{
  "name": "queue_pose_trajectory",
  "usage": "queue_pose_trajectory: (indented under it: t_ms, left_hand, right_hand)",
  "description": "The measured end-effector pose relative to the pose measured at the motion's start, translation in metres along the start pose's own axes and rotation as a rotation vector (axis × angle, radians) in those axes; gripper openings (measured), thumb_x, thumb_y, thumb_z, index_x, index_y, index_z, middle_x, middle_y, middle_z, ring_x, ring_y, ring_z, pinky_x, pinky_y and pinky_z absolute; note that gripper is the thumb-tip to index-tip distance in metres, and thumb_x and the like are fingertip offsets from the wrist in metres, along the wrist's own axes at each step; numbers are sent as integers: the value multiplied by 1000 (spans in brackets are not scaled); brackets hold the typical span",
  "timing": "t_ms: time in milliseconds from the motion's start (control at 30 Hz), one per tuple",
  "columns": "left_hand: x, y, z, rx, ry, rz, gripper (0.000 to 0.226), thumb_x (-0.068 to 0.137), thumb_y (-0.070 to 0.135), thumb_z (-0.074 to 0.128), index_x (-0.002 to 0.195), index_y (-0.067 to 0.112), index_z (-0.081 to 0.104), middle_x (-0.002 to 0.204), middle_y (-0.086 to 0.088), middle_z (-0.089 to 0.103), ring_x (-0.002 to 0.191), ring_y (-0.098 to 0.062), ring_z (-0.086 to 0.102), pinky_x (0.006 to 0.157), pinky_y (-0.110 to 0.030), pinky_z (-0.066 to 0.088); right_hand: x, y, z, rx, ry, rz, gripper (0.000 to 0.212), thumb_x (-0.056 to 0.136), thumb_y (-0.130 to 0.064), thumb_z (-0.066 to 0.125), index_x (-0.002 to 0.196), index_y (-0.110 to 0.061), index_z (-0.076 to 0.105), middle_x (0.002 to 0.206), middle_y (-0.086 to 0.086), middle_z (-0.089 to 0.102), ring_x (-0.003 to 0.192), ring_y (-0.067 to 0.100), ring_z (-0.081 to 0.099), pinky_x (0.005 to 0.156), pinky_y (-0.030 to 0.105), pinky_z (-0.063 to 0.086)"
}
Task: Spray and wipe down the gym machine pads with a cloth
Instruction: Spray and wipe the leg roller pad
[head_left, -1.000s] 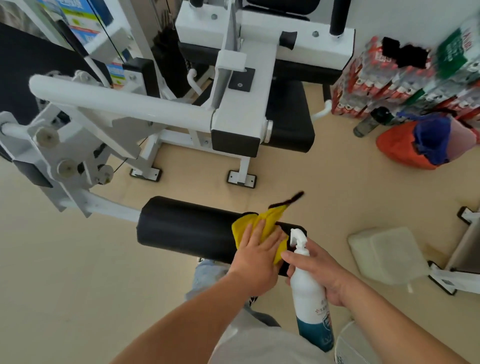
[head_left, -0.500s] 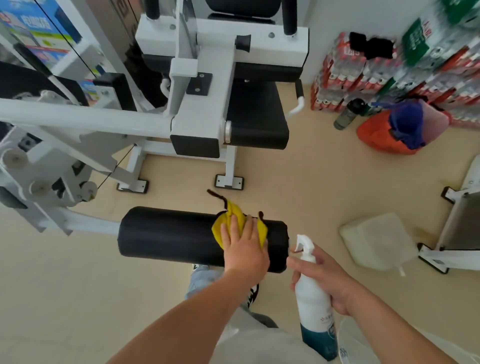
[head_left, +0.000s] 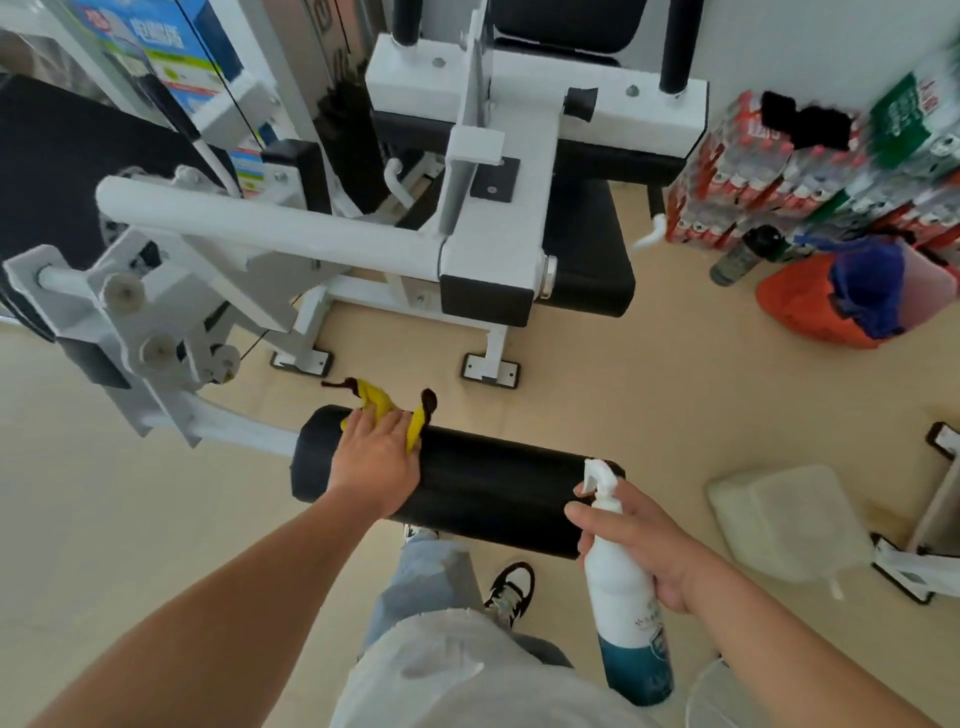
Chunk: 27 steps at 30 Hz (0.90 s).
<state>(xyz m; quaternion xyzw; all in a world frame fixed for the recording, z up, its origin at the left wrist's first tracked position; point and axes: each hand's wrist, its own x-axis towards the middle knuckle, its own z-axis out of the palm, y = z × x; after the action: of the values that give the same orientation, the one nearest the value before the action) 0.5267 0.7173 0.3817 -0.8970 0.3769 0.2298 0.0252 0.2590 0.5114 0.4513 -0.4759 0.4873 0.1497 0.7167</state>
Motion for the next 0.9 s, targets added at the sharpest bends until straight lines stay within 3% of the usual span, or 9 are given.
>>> queue_pose_trajectory:
  t_ms: [167, 367, 500, 800, 900]
  left_hand:
    - [-33, -9, 13, -143, 171, -99, 55, 106, 41, 26, 138, 15, 63, 138, -1, 65, 135, -30, 48, 121, -45, 33]
    - [-67, -15, 30, -273, 259, -203, 48, 102, 41, 29, 121, 17, 66, 123, 0, 64, 108, -30, 49, 98, -44, 48]
    - [-71, -23, 35, -345, 303, -152, 46, 101, 39, 34, 121, 14, 68, 124, -1, 64, 108, -29, 49, 97, -46, 51]
    - [-72, -19, 35, -411, 354, -171, 49, 102, 42, 31, 125, 14, 65, 129, 0, 61, 114, -27, 45, 102, -48, 49]
    - [-72, 0, 32, -392, 328, -197, 50, 103, 42, 32, 136, 16, 59, 139, -1, 57, 127, -33, 42, 111, -55, 42]
  right_hand:
    - [20, -18, 49, -140, -114, 63, 46, 91, -32, 87, 128, -21, 62, 83, 16, 76, 72, 26, 72, 67, 35, 62]
    - [41, -13, 76, -177, -165, 131, 57, 83, -41, 93, 128, -25, 63, 87, 16, 77, 81, 31, 73, 77, 41, 61]
    - [48, -5, 84, -209, -173, 157, 70, 70, -51, 95, 128, -27, 63, 87, 18, 77, 79, 32, 72, 80, 44, 61]
    - [49, 1, 88, -227, -164, 163, 53, 86, -46, 90, 126, -24, 63, 87, 17, 77, 79, 31, 72, 80, 44, 62]
    - [45, 3, 81, -199, -132, 140, 54, 86, -45, 91, 128, -26, 62, 88, 17, 78, 80, 31, 74, 79, 44, 63]
